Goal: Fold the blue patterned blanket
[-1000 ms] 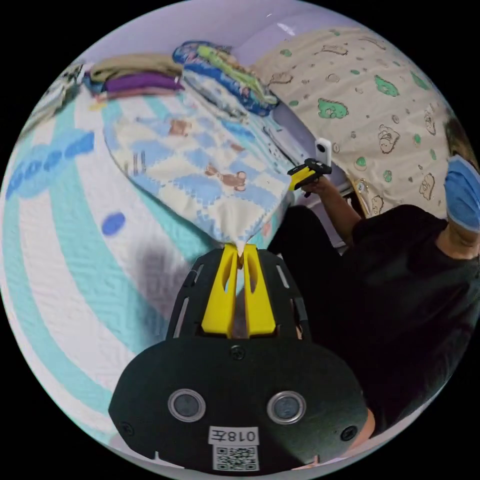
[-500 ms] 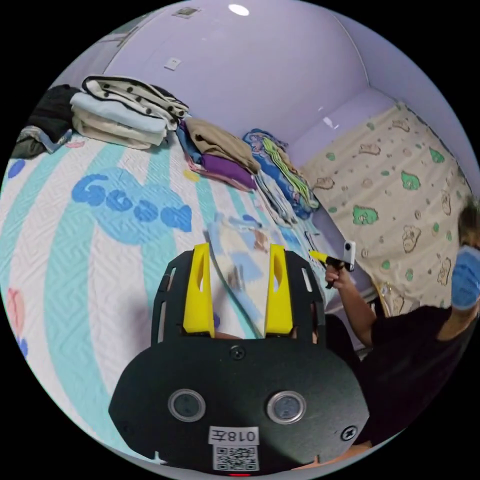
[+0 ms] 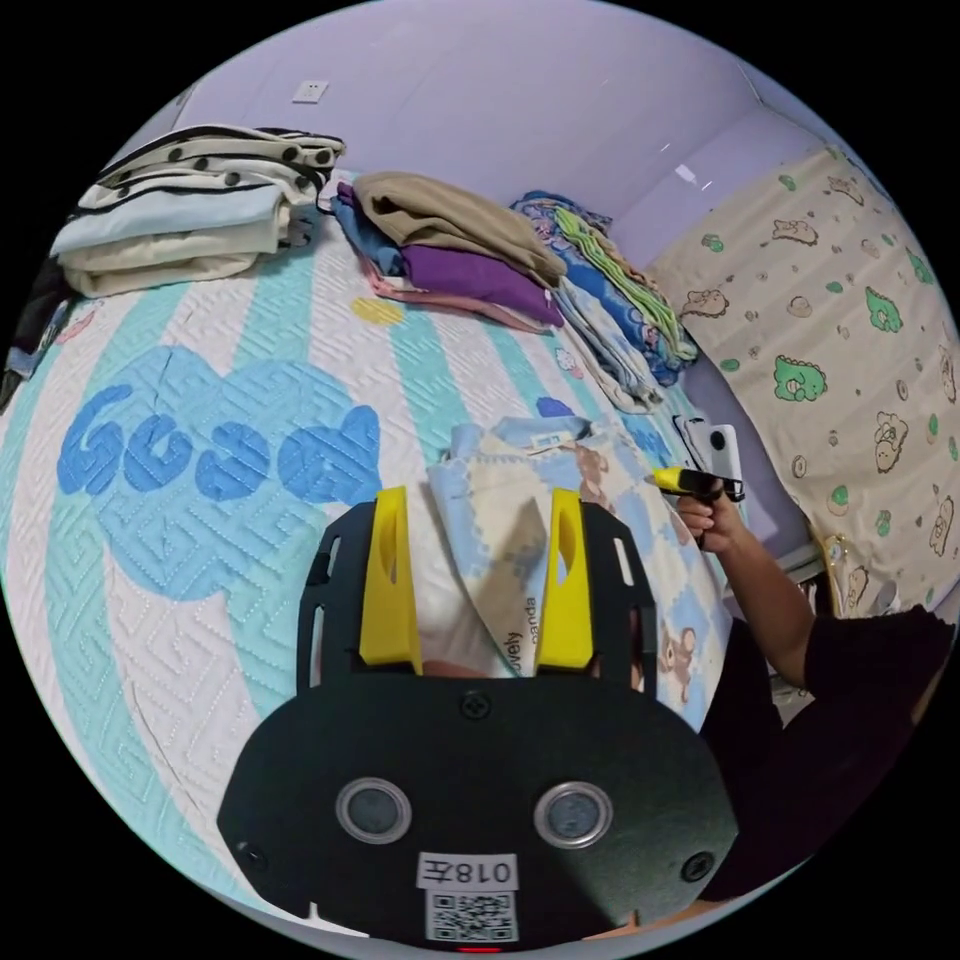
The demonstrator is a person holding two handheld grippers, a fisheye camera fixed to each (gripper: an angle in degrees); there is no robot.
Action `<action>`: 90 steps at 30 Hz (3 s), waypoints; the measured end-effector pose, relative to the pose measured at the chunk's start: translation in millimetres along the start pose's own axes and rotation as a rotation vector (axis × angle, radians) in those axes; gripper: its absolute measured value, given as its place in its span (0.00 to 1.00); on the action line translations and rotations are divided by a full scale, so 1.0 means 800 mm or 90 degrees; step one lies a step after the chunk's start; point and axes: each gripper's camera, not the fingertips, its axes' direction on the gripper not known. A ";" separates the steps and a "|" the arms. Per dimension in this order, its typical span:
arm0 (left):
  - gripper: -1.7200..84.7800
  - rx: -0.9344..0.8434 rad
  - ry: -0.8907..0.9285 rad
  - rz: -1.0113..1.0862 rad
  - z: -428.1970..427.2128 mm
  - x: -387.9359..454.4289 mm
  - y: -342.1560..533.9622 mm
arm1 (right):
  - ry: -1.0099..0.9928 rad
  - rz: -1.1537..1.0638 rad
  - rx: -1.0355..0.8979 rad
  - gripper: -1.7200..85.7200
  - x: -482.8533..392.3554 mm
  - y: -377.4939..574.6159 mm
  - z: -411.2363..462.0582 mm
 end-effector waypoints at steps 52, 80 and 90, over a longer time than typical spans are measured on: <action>0.04 0.297 0.145 0.419 -0.492 0.715 -0.288 | 0.723 -0.107 0.391 0.05 -0.435 0.403 -0.619; 0.14 -0.065 0.471 0.106 -0.175 0.626 -0.635 | 1.013 -0.010 0.336 0.11 -0.112 0.396 -0.714; 0.12 -0.115 0.390 0.199 -0.329 0.575 -0.512 | 0.960 0.068 0.132 0.05 -0.043 0.409 -0.640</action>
